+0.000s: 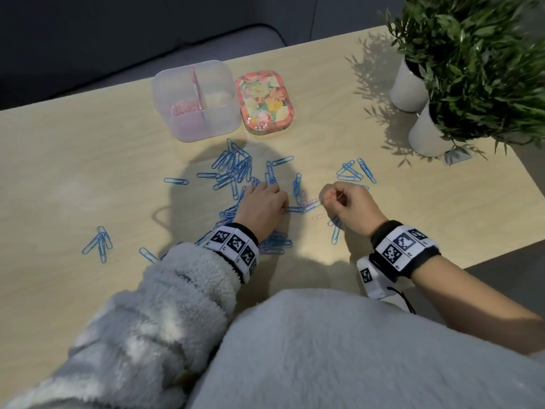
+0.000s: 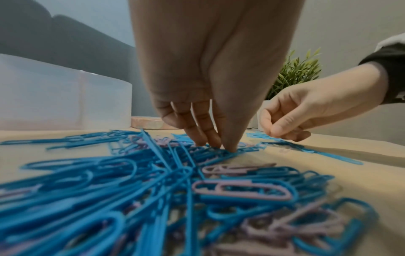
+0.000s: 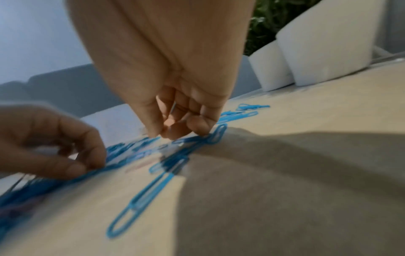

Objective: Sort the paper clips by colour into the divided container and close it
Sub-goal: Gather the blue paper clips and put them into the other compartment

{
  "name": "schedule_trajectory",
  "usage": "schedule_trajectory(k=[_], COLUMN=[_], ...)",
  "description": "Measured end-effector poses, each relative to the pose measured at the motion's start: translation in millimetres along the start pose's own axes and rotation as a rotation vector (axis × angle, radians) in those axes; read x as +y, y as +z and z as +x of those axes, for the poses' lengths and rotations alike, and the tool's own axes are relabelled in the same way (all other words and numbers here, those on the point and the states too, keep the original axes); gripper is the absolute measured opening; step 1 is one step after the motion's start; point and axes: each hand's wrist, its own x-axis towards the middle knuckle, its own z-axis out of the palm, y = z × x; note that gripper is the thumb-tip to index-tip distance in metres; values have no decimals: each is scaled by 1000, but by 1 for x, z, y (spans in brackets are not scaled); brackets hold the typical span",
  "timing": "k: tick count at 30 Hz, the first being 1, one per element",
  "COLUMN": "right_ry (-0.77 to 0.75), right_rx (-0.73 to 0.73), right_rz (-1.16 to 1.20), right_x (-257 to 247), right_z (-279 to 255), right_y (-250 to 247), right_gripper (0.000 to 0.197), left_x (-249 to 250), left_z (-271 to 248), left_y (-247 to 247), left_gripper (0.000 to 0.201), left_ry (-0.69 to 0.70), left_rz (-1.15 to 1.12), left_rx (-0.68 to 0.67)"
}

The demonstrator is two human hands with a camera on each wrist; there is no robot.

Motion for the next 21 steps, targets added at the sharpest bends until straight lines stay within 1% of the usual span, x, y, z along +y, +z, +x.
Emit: schedule_trajectory(k=[1,2,3,4,6,7,10,13,15,17,19,21], right_ry=[10,11,22,15,-3,-3,-27,-11,-22,-16,13,54], right_rx=[29,33,0,-46,-110,-105,-45,-31,-30,3,68,127], right_rz=[-11,-45,-112,-200,-342,-357,-337,-303,-298,-316,-345,-339], right_x=[1,3,2,3,7,6,7,7,7,7,10,13], right_z=[0,1,0,0,-1,-1,-1,-3,-4,-6,-7,-5], right_y=[-3,-5,-6,-7,-4,-3,-1,0,1,0,0,-2], right_gripper=[37,32,22,19,44,47,38,34,32,27,21,22], left_x=[4,9,15,21,31,34,38,35,28,21,14,9], left_z=[2,6,10,15,26,30,38,40,41,46,53,57], left_y=[-1,-2,-2,-2,0,1,5,5,-1,-8,-14,-16], left_gripper=[21,22,23,24,28,29,23,21,19,16,15,18], left_ry=[11,23,33,44,70,82,98,61,18,-33,-64,-54], left_rz=[4,2,-4,-9,17,38,62,-49,-205,-329,-331,-246], left_rx=[10,16,13,0,-42,-57,-68,-52,-6,76,130,147])
